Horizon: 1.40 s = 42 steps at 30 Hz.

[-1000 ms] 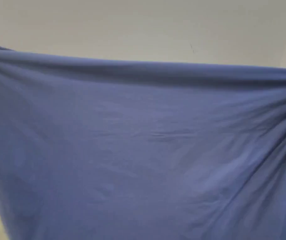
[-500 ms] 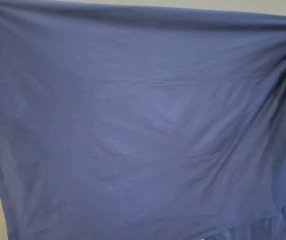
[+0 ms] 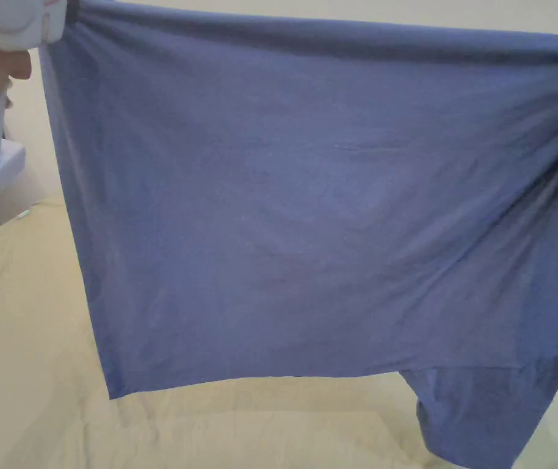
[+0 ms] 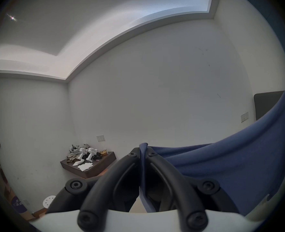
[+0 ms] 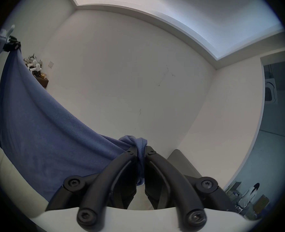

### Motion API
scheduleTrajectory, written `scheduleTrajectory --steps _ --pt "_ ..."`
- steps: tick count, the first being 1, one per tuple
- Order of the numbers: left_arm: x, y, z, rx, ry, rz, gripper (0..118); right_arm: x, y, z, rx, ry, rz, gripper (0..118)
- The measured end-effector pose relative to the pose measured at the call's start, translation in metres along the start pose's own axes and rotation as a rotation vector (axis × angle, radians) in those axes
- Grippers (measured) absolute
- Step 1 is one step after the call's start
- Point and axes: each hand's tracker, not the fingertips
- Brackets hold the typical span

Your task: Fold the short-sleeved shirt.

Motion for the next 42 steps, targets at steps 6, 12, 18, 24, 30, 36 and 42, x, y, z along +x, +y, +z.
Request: scheduleTrajectory --steps 6,12,18,24,30,36,42 --pt "0.025 -0.043 -0.036 -0.055 -0.018 0.070 2 -0.034 -0.039 -0.051 -0.071 0.014 0.011 10" --pt "0.057 -0.123 -0.052 -0.177 -0.058 0.055 2 -0.084 -0.119 -0.066 -0.202 0.108 0.007 10" --pt "0.083 -0.216 -0.008 -0.295 -0.120 -0.074 2 -0.137 -0.204 -0.024 -0.319 0.221 0.124 10" --pt "0.076 -0.325 0.090 -0.458 -0.203 -0.201 2 -0.182 -0.293 0.066 -0.380 0.340 0.235 10" --pt "0.051 -0.436 0.211 -0.718 -0.293 -0.294 2 -0.227 -0.354 0.191 -0.544 0.543 0.133 10" --pt "0.036 -0.501 0.300 -0.894 -0.373 -0.305 2 -0.254 -0.397 0.286 -0.746 0.608 0.028 10" --pt "0.030 -0.497 0.328 -0.901 -0.389 -0.356 2 -0.249 -0.409 0.343 -0.854 0.611 -0.049 9"
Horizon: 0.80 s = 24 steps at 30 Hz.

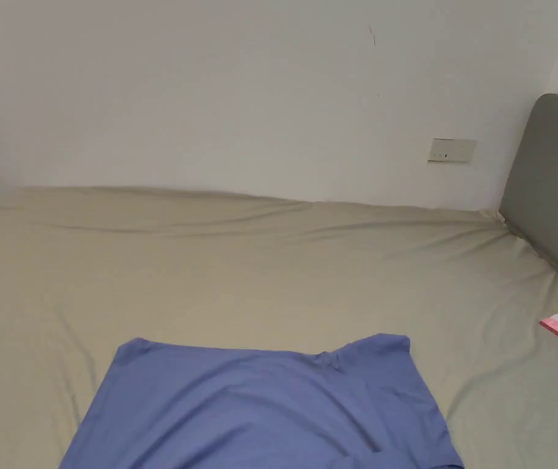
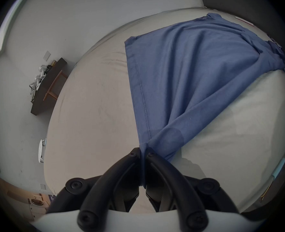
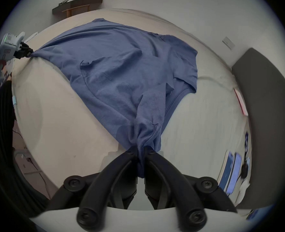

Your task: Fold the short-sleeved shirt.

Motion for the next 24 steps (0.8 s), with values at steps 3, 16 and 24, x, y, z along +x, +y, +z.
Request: scheduleTrajectory --steps 3,16,24 --pt "-0.004 -0.005 0.010 0.005 -0.011 0.016 2 0.003 -0.009 0.015 -0.009 0.034 -0.111 9" --pt "-0.001 -0.025 0.028 -0.050 -0.072 -0.020 2 0.022 -0.040 0.037 -0.143 0.114 -0.261 8" --pt "0.007 0.000 0.038 0.041 -0.092 0.099 118 0.023 -0.013 0.055 -0.038 -0.089 -0.272 104"
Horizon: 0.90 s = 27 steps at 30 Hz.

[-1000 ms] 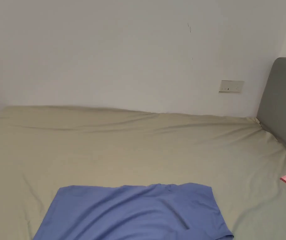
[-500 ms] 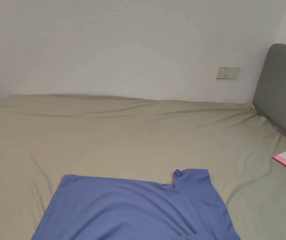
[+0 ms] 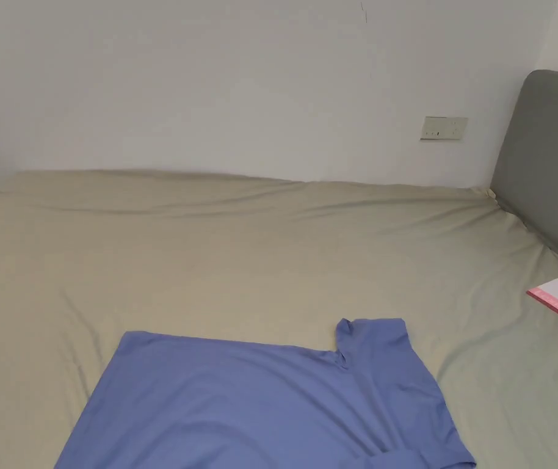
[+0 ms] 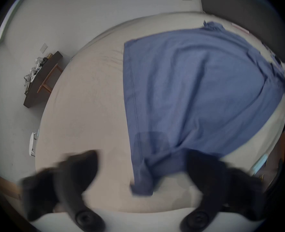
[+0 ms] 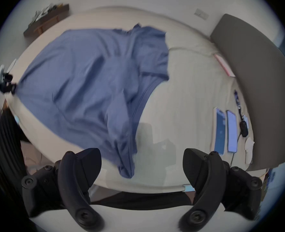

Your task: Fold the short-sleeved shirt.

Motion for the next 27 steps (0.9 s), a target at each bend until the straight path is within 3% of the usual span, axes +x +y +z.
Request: scheduleTrajectory --steps 3,9,12,14,15,16,17,18,19,22,27 --pt "-0.004 0.038 0.032 0.143 -0.003 0.112 113 0.000 0.030 0.041 0.169 -0.049 -0.072 104" --pt "-0.003 0.123 0.138 0.622 0.013 0.301 113 -0.029 0.103 0.142 0.627 -0.160 -0.089 104" --pt "0.009 0.148 0.187 0.817 0.080 0.337 112 -0.053 0.127 0.178 0.768 -0.214 -0.072 103" --pt "0.020 0.158 0.213 0.893 0.105 0.347 97 -0.070 0.136 0.194 0.836 -0.244 -0.051 88" --pt "0.027 0.162 0.221 0.933 0.120 0.330 80 -0.080 0.140 0.201 0.866 -0.249 -0.034 71" --pt "0.034 0.165 0.228 0.954 0.138 0.305 49 -0.086 0.144 0.203 0.885 -0.237 -0.017 36" --pt "0.042 0.168 0.234 0.974 0.172 0.279 27 -0.095 0.147 0.208 0.907 -0.231 0.002 8" --pt "0.050 0.171 0.238 0.994 0.203 0.263 11 -0.105 0.150 0.211 0.926 -0.239 0.016 2" --pt "0.055 0.172 0.240 1.010 0.214 0.246 7 -0.110 0.151 0.213 0.943 -0.259 0.026 2" --pt "0.067 0.178 0.245 0.993 0.204 0.211 1 -0.130 0.155 0.215 0.946 -0.229 0.078 2" --pt "0.075 0.177 0.245 0.995 0.182 0.164 0 -0.143 0.153 0.211 0.960 -0.232 0.091 2"
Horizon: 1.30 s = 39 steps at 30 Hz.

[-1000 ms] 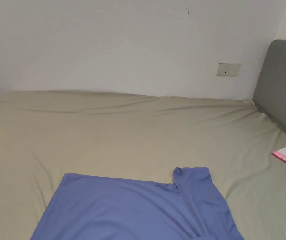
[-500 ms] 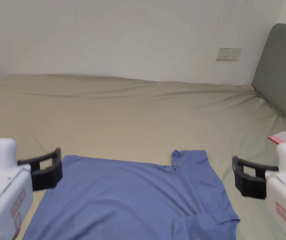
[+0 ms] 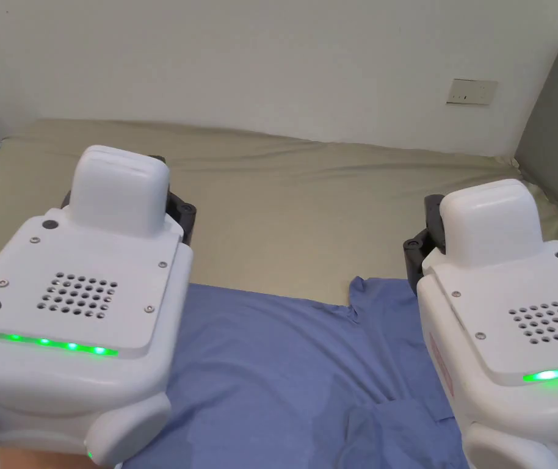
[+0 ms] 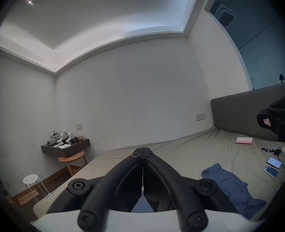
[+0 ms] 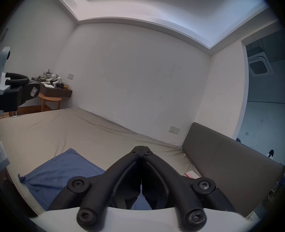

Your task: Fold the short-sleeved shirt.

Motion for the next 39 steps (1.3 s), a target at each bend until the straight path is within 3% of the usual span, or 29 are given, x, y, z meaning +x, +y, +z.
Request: scheduleTrajectory --steps 8,11,12,13,15,17,19,20,25,30,32,34,36,37,39 --pt "-0.008 -0.035 -0.006 -0.090 -0.003 -0.091 0 0.001 -0.021 -0.011 -0.053 0.006 0.002 2" --pt "-0.017 -0.057 -0.009 -0.163 -0.015 -0.059 0 0.001 -0.031 -0.014 -0.080 0.014 0.001 2" --pt "-0.023 -0.067 -0.010 -0.197 -0.025 -0.037 9 0.002 -0.035 -0.015 -0.090 0.017 0.000 2" --pt "-0.029 -0.077 -0.011 -0.236 -0.023 -0.019 27 0.002 -0.039 -0.016 -0.100 0.021 -0.001 2" --pt "-0.042 -0.106 -0.015 -0.341 -0.026 -0.004 44 0.004 -0.048 -0.018 -0.122 0.026 0.001 2" --pt "-0.058 -0.139 -0.017 -0.467 -0.044 0.041 84 0.006 -0.056 -0.017 -0.145 0.029 0.008 2" --pt "-0.075 -0.180 -0.021 -0.639 -0.051 0.109 115 0.010 -0.066 -0.017 -0.167 0.029 0.013 2" --pt "-0.083 -0.198 -0.021 -0.711 -0.044 0.124 117 0.012 -0.070 -0.017 -0.181 0.026 0.012 2" --pt "-0.109 -0.288 -0.012 -1.049 0.039 0.162 117 0.028 -0.091 -0.015 -0.263 0.008 -0.013 2" --pt "-0.113 -0.327 -0.009 -1.189 0.067 0.182 112 0.043 -0.102 -0.015 -0.314 -0.024 -0.028 2" --pt "-0.106 -0.332 -0.008 -1.232 0.035 0.145 94 0.047 -0.103 -0.013 -0.322 -0.036 -0.032 2" --pt "-0.098 -0.339 -0.008 -1.238 -0.045 0.156 64 0.050 -0.102 -0.011 -0.325 -0.048 -0.029 2" --pt "-0.096 -0.333 -0.010 -1.222 -0.029 0.173 43 0.054 -0.102 -0.010 -0.328 -0.050 -0.028 2" --pt "-0.094 -0.327 -0.013 -1.217 -0.078 0.177 14 0.056 -0.103 -0.010 -0.331 -0.046 -0.033 2" --pt "-0.084 -0.315 -0.013 -1.146 -0.053 0.137 11 0.060 -0.107 -0.009 -0.343 -0.047 -0.057 2"
